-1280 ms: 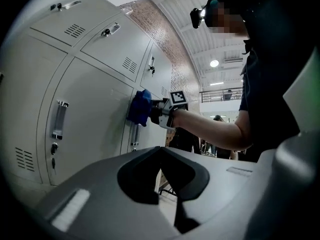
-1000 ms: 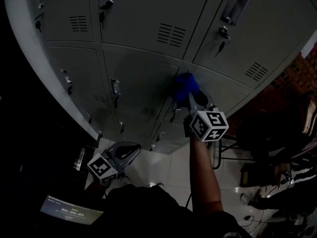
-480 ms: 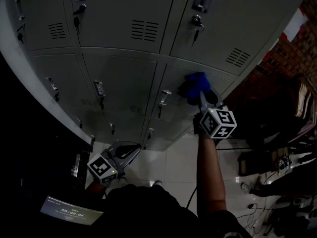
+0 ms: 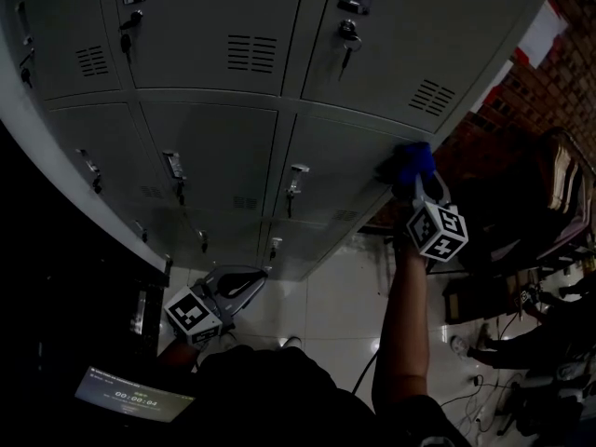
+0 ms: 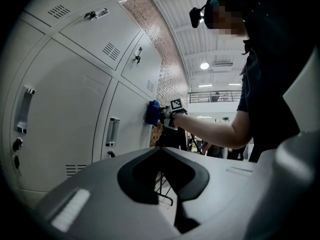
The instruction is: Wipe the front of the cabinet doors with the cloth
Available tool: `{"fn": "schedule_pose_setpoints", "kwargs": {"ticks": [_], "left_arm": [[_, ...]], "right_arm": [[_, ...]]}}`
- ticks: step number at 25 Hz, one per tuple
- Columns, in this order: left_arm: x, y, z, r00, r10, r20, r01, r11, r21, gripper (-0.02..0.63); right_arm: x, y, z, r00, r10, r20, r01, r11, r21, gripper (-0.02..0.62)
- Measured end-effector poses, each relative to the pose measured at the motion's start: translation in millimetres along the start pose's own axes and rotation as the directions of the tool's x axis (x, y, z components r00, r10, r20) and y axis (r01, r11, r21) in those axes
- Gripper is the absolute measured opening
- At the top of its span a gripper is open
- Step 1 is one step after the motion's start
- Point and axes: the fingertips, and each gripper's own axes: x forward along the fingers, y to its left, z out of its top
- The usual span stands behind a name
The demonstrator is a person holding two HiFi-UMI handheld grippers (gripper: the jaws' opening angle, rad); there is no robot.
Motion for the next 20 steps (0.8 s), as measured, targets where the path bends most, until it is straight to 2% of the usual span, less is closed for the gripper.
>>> {"fn": "schedule_pose_setpoints", "kwargs": {"ticks": [4,7,12,16,20], "left_arm": [[-1.7,-1.3,-3.0,1.0,0.001,-0.014,-0.001,1.0,0.004,0.003],[-6.5,-0.6,-3.1,1.0,0.015,-0.013,-0.015,1.0,0.006,0.003],[-10.7,-0.8,-0.2,0.999,0.032,-0.009,-0.032,1.0,0.002,0.003],[-21.0,3.2,0.3,0.998,0.058,-0.006,-0.058,0.998,0.005,0.003],[-34.5,7.7,-0.3,0.996,0.091,-0.004,-0.091,0.996,0.004,0.003]], "right_arm": [[-4.8,-9.6,-1.9,1.0,-0.027,0.007,0.027,1.0,0.014,0.069],[-9.7,5.8,-9.1,1.0,-0.004,0.013,0.004,0.999,0.036,0.069],[-10.3,77.1,-35.5,0.99,0.142,-0.007,-0.141,0.987,0.075,0.069],[3.5,147.6,-49.5,0.96,0.278,-0.027,-0.276,0.959,0.068,0.069],[21.9,195.2,-55.8,0.937,0.348,-0.045,-0.346,0.937,0.042,0.069]]}}
